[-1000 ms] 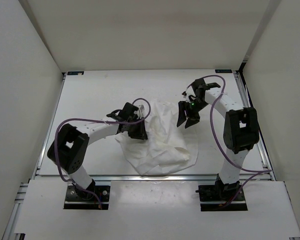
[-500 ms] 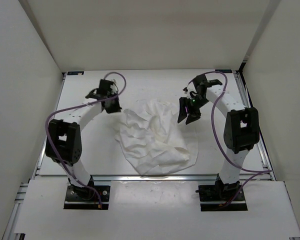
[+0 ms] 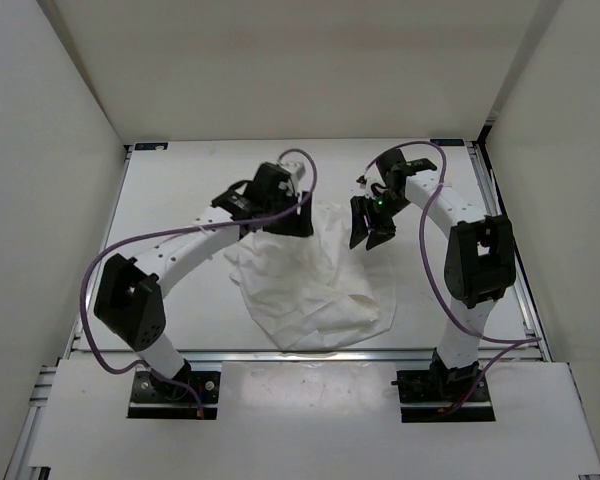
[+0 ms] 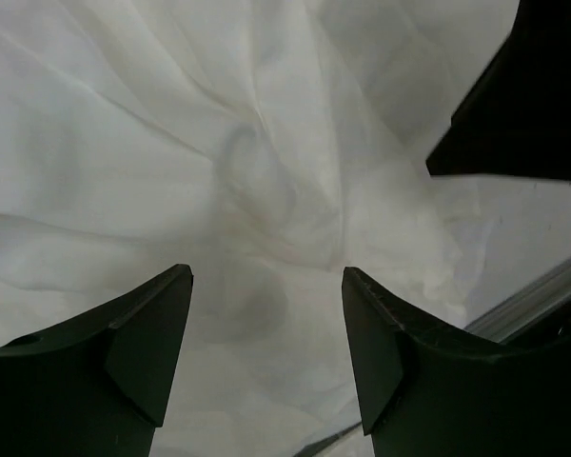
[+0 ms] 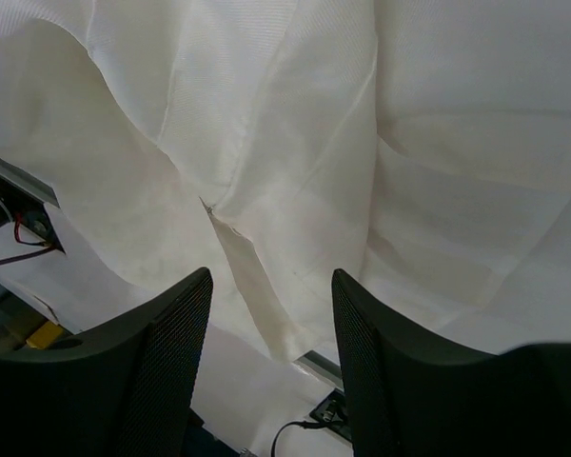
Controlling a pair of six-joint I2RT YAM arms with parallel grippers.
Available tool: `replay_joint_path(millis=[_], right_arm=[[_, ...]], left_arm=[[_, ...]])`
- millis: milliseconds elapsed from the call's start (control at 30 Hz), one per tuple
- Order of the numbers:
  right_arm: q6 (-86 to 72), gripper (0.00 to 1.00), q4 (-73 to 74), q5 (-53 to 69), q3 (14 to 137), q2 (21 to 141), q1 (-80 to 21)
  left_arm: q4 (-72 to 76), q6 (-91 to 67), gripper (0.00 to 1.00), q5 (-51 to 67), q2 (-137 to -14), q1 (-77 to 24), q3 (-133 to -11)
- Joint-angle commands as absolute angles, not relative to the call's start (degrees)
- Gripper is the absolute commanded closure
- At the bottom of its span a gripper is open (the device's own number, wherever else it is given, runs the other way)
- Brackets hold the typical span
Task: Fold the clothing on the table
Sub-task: Flatten the skirt out
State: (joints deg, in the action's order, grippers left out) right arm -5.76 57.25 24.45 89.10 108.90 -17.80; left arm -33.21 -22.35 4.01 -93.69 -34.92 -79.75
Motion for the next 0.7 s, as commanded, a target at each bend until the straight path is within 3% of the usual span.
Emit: replay_joint_path(millis=[0,300,333,467,667], right_arm=[[-5.18,0.41,58.71,23.29,88.68,107.23,-17.93],[-5.62,0.42,58.27,21.63,85.34,103.54,-16.0],[-5.71,0.42,58.01,21.8,84.91,103.54,-15.82],[-6.5,0.45,57.92,21.18,84.03,102.04,-15.73],[-7.38,0.46,55.73,24.95,82.7,100.9,-15.03]], left_arm=[[-35.25,-25.3,0.25,1.76,-91.49,-38.75,-74.9],[-32.79,-25.66,0.28,-3.96,-96.5,-44.64,-69.18],[-30.87,-25.75,0.35,-3.52,-97.03,-44.65,-68.3],[-28.13,-25.93,1.0,-0.26,-98.35,-43.6,-68.02],[-32.34,-20.75,1.0,2.02,-99.49,-29.55,-85.13]])
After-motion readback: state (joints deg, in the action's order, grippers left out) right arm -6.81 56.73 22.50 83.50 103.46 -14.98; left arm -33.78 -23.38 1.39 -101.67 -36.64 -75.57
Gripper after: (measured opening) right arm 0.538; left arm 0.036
